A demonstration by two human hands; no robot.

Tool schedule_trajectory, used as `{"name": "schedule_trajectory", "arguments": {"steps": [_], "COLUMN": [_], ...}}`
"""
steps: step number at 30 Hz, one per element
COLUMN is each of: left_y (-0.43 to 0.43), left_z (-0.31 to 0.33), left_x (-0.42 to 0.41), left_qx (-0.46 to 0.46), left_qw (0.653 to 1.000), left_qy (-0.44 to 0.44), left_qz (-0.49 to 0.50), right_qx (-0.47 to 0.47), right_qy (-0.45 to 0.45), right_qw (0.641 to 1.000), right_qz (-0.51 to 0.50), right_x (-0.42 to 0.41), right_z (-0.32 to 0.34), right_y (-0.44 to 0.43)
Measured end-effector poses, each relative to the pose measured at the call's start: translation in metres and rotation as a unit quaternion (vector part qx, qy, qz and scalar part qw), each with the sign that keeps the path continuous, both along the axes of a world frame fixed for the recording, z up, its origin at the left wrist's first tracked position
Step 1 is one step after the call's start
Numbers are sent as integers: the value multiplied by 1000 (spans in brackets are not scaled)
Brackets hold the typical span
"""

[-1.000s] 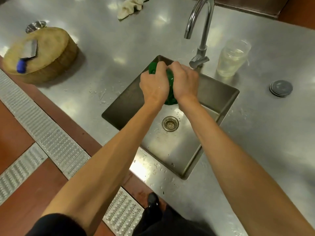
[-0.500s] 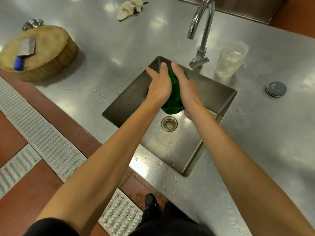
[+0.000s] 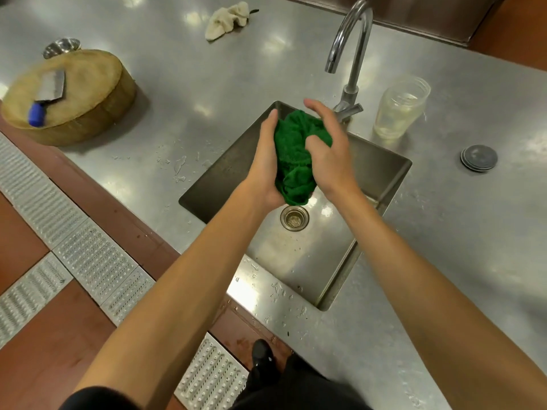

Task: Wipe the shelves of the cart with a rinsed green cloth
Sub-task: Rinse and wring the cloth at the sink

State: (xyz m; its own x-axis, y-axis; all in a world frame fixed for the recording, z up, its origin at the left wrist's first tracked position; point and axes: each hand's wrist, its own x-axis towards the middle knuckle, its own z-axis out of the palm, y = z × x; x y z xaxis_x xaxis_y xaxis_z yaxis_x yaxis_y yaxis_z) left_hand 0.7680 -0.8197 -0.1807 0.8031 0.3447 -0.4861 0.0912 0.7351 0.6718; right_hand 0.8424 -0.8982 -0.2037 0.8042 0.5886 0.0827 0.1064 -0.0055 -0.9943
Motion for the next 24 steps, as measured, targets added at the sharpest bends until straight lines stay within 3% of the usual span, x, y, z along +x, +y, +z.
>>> {"name": "schedule_trajectory", "arguments": {"steps": [4, 6, 8, 11, 13, 15, 20, 24], "left_y": [-16, -23, -17, -5, -2, -3, -4, -1], "left_z": [3, 0, -1, -11, -17, -21, -14, -16], "left_x": [11, 18, 23, 26, 24, 24, 31, 33], "left_qx": [63, 140, 156, 273, 268, 256, 323, 431], "left_qw": [997, 984, 981, 949, 948, 945, 916, 876], "left_qy": [16, 19, 18, 123, 133, 144, 193, 201], "left_qz": [46, 110, 118, 96, 107, 141, 136, 85], "right_qx": [-24, -31, -44, -50, -54, -59, -55, -66], "right_qy": [18, -2, -53, -81, -81, -60, 1, 52], "right_qw": [998, 999, 997, 993, 991, 990, 985, 975], "right_qz": [55, 19, -23, -74, -97, -114, -165, -206], "right_x": [-5, -9, -8, -5, -6, -5, 3, 10], "right_z": [4, 15, 22, 16, 9, 3, 4, 3], "right_y": [0, 6, 12, 18, 22, 26, 27, 23]}}
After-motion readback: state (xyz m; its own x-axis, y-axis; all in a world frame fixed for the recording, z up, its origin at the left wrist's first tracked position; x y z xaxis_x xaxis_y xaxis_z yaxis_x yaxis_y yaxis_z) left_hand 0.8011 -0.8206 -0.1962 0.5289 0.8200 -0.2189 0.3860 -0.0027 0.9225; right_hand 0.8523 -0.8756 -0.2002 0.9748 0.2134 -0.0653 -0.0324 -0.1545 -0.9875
